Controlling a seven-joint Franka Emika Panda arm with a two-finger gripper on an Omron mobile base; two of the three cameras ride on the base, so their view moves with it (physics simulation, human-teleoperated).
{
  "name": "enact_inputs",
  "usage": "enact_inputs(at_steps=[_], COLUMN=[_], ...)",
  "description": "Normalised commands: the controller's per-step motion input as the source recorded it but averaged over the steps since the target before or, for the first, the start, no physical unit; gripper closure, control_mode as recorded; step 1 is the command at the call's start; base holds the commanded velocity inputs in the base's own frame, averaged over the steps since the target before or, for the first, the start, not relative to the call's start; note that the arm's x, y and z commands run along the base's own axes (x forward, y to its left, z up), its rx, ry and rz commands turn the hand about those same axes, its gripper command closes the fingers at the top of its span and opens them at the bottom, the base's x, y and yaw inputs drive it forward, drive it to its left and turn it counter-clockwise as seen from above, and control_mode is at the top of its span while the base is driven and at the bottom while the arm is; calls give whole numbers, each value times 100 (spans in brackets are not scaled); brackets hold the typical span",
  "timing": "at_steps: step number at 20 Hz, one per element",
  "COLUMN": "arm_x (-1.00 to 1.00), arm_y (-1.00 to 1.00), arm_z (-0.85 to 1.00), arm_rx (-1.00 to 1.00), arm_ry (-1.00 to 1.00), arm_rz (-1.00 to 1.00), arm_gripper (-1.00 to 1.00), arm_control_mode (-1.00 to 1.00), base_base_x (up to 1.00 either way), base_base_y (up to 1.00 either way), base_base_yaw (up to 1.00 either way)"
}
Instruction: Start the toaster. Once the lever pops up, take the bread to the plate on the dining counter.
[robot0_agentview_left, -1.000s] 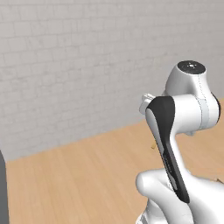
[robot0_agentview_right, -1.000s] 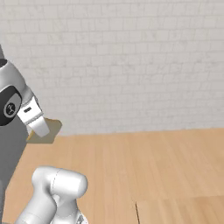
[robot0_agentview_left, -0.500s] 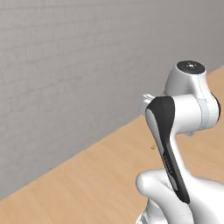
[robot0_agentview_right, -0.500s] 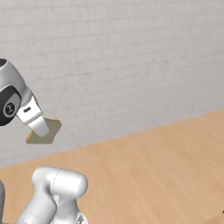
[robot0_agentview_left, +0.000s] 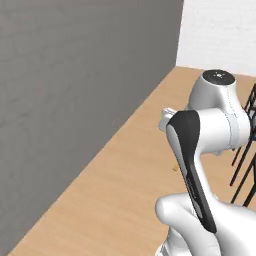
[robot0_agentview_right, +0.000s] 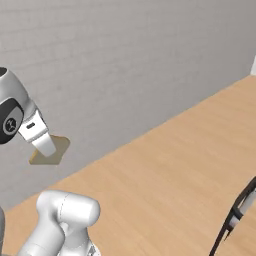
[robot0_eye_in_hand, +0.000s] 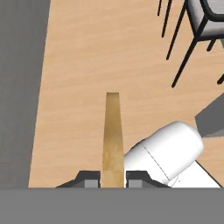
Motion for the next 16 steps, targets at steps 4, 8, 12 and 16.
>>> enact_inputs(at_steps=[4,8,12,16], arm_x=[0,0,0,0], arm_y=[0,0,0,0], arm_z=[0,0,0,0], arm_rx=[0,0,0,0], arm_ry=[0,0,0,0], arm_rz=[0,0,0,0], arm_gripper=[100,100,100,100], arm_control_mode=[100,100,100,100], base_base_x=[76,81,81,77], base_base_y=[18,23,25,24], base_base_yaw=[-60,-58,-58,-59])
